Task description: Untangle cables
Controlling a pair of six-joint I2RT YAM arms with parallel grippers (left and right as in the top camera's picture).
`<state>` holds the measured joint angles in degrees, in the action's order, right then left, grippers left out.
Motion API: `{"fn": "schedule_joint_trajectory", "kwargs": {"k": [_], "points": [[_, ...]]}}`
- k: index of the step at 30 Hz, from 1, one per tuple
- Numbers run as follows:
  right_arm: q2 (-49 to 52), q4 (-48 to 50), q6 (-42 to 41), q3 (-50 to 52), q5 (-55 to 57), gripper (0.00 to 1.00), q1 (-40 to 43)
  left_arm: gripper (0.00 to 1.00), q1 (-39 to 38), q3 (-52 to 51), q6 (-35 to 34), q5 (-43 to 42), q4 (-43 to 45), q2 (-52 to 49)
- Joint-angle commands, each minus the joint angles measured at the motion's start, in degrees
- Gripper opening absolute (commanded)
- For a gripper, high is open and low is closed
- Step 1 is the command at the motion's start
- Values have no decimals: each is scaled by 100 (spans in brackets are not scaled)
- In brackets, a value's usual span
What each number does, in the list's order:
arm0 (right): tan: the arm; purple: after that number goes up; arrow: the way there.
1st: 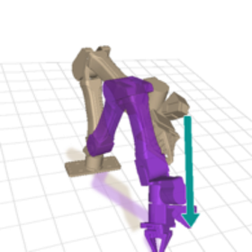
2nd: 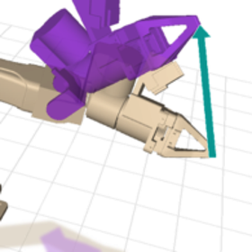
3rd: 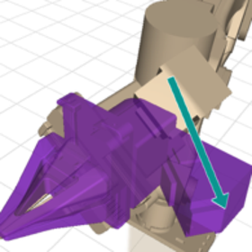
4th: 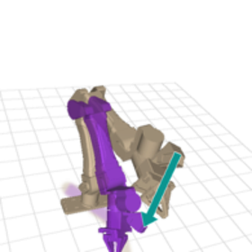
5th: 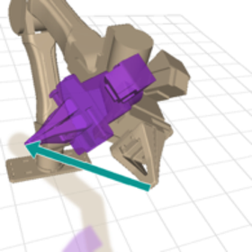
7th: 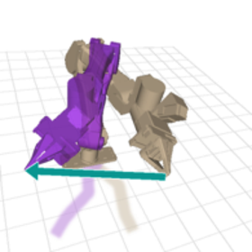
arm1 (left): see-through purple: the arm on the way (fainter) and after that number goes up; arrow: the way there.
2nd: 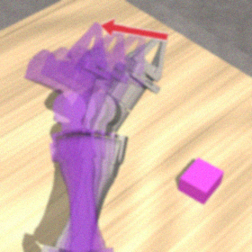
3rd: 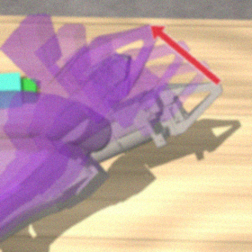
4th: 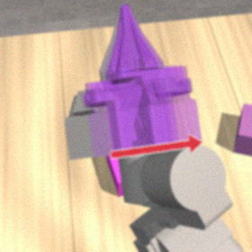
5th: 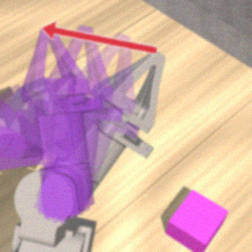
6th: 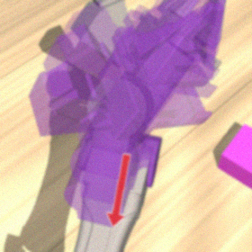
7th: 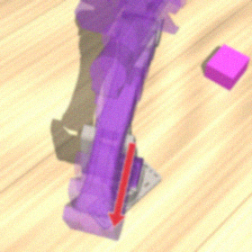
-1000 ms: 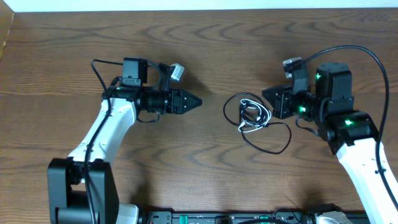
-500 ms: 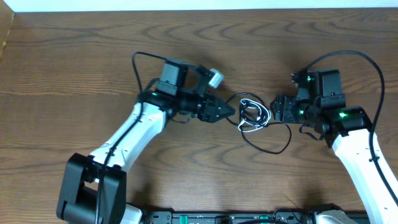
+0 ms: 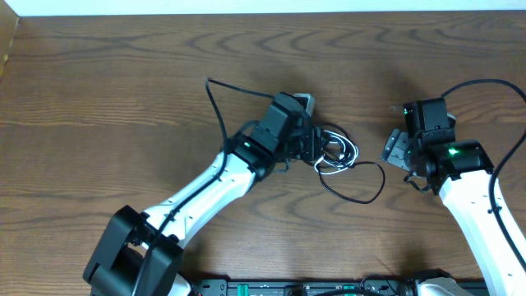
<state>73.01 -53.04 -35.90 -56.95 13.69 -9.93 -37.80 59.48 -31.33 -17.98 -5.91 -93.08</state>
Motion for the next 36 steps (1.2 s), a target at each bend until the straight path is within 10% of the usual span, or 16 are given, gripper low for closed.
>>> {"fn": "schedule_joint_trajectory", "kwargs": {"k": [1,18,29,36], "points": [[9,-155,-433,-57,369,83,-13,54,-107,-26,-1346,863,146,-308],[7,-280,-214,-24,529,85,-13,48,-129,-22,-3025,522,2199,-1626],[7,-313,-214,-24,525,86,-13,49,-144,-22,-2450,680,2253,-1628],[7,-310,-216,-24,525,85,-13,45,-168,-22,-3683,695,2144,-1628]]}}
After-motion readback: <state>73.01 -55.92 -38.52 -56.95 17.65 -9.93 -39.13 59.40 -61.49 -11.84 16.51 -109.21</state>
